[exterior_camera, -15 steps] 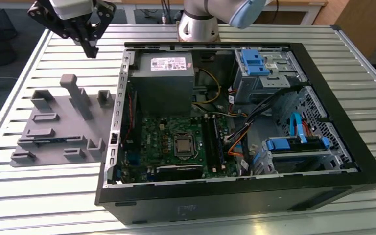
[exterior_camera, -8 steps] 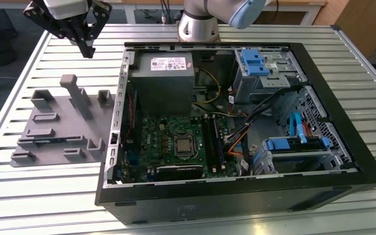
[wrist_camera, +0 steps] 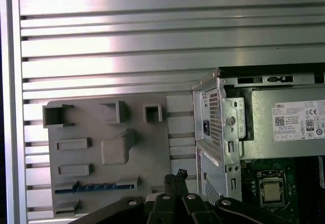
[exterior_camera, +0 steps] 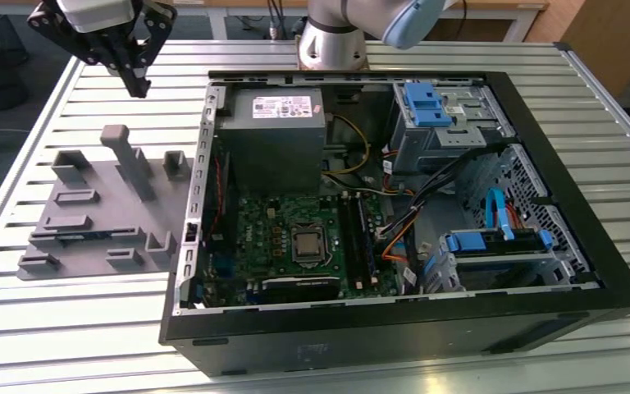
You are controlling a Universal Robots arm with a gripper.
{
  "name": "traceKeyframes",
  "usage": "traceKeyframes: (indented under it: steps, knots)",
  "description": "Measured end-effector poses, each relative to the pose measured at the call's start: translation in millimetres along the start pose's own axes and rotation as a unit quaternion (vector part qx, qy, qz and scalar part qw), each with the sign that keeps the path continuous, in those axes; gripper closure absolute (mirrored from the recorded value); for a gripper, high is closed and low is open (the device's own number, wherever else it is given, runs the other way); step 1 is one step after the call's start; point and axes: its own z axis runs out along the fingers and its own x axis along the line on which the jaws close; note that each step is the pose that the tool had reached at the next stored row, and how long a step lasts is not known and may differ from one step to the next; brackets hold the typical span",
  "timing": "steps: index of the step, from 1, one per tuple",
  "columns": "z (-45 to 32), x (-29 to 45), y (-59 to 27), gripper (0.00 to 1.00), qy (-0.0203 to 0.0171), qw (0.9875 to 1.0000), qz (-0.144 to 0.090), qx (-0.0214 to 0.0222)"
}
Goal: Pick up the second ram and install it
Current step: 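Reach for the second ram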
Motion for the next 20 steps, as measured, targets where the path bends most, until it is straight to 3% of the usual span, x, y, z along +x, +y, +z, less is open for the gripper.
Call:
traceKeyframes:
  steps: [5, 9, 20]
  knots:
    - [-0.3, 12.9, -1.0, 0.89, 0.0002, 1.0000, 0.000, 0.0000]
    - [-0.5, 22.2, -1.7, 0.89, 0.0026, 1.0000, 0.000, 0.0002]
    - [-0.8, 33.7, -5.1, 0.89, 0.0026, 1.0000, 0.000, 0.0002]
